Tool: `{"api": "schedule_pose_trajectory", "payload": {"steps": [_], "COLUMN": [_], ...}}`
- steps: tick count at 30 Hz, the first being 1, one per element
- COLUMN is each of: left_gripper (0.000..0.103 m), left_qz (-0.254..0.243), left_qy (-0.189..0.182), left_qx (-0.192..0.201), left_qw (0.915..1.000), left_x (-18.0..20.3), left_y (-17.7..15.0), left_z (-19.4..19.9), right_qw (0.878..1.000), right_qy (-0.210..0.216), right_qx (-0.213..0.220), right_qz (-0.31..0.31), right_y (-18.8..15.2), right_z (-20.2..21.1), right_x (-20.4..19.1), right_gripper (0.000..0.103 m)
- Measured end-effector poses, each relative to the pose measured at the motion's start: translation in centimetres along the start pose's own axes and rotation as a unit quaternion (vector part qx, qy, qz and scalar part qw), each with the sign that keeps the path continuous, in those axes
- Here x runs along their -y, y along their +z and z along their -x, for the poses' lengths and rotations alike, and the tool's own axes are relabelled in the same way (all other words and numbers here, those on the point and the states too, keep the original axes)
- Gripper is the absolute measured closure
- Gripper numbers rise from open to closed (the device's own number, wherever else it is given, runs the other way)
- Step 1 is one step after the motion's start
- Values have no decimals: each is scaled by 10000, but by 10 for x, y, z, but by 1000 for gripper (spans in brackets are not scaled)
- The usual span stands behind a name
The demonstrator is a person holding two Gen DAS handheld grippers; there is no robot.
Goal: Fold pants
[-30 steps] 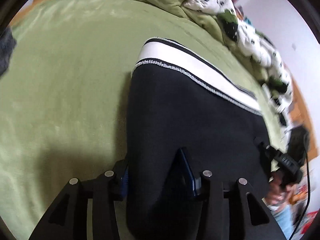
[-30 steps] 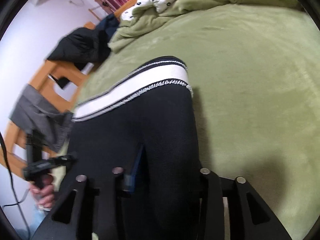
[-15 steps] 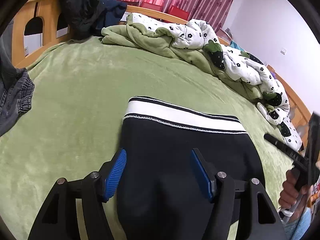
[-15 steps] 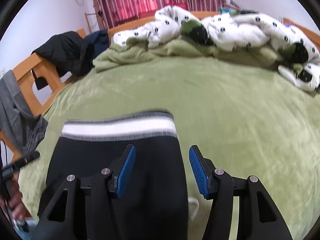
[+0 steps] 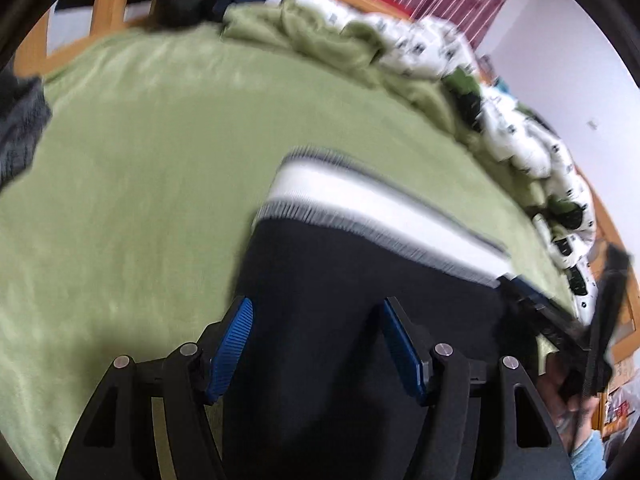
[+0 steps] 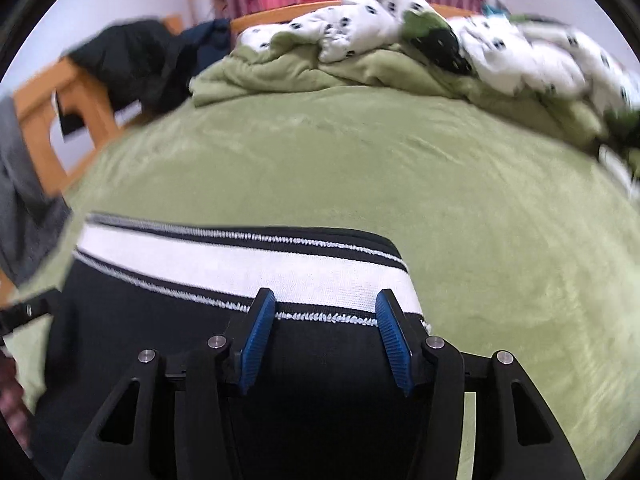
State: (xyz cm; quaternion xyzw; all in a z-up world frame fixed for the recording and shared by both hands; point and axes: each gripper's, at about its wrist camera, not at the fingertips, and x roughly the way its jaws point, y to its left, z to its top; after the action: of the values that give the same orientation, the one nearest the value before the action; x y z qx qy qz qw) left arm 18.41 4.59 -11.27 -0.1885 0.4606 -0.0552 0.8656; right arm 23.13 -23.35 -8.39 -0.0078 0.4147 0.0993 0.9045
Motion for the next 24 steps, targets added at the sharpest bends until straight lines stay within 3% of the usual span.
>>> {"api": "schedule_pose_trajectory", "payload": {"steps": [12, 15, 19, 24], "left_gripper": [37, 37, 37, 35], "left_qz": [-318, -531, -845, -1069], "left_qy": [36, 67, 147, 320], "left_qx": [-223, -322, -373, -167], "left_qw": [9992, 9980, 9956, 9936], "left_x": [4, 7, 17, 18], "left_y": [-14, -29, -51, -81], "left_z": [5, 13, 30, 52], "right_qw": [9998, 9996, 9989, 9991], "right_qy": [-1, -33, -176, 145], "right_qx": [-153, -261, -293, -377], "right_qz": [-114, -134, 322, 153], "right_y": [-11, -29, -51, -83], "right_z": [12, 27, 50, 73], "right_x": [3, 4, -3, 11], "right_gripper": [46, 46, 46, 46]}}
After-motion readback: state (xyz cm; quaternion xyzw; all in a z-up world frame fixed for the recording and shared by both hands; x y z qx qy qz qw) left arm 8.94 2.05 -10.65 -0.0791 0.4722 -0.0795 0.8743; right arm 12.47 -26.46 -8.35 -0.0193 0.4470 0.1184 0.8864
